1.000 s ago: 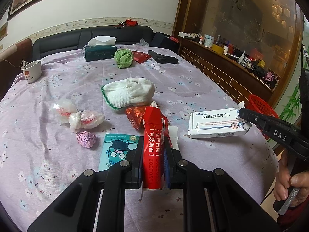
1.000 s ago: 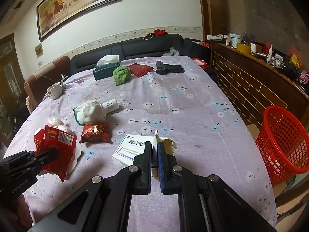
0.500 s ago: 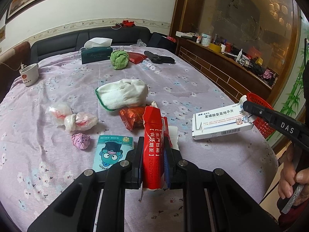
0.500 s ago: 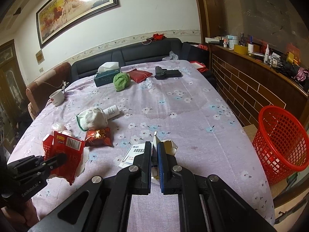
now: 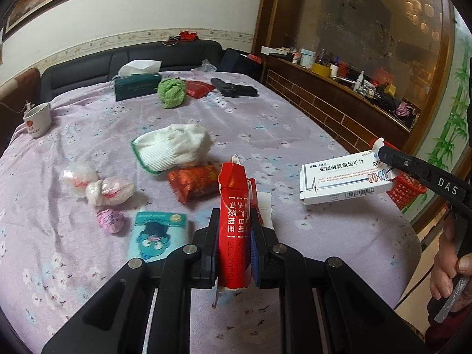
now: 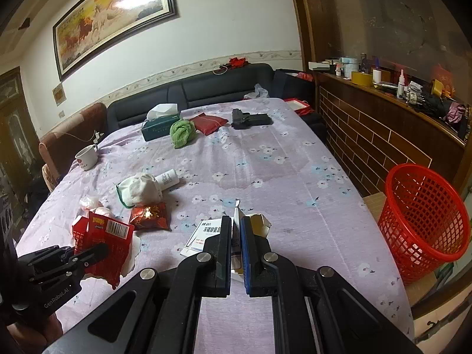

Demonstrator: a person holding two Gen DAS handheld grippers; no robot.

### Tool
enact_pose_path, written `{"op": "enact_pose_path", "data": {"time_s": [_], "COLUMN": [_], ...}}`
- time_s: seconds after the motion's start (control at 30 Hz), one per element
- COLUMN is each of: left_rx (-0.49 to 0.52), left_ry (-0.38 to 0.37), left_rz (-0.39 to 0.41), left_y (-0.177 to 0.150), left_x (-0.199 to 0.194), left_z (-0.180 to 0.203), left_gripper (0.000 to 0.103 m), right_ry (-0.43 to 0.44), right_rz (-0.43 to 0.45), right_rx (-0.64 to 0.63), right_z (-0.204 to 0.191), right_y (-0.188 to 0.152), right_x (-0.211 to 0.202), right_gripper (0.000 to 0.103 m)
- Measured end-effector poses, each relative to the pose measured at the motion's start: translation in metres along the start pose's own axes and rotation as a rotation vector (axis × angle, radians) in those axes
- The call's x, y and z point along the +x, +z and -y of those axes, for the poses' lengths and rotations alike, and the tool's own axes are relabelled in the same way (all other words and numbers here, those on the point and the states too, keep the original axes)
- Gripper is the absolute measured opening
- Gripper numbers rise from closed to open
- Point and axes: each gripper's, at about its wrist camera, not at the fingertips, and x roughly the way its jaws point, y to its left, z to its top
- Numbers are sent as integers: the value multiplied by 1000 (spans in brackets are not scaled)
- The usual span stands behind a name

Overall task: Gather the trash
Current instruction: 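Grasp the white medicine box with the right gripper while the left holds the red box, then carry the red box and white medicine box to the red wastebasket and release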

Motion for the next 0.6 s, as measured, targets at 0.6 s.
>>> {"op": "enact_pose_path", "data": {"time_s": [0.6], "left_rx": [148], "left_ry": [-148], "left_rz": [-46], "left_y": [36], "left_x": [36], "left_z": [106], "left_gripper": [16], "right_ry": [-77], "right_rz": [104], "right_rx": [147], "right_z": [82], "right_y": [8], "right_x": [-46], "right_gripper": [7]}}
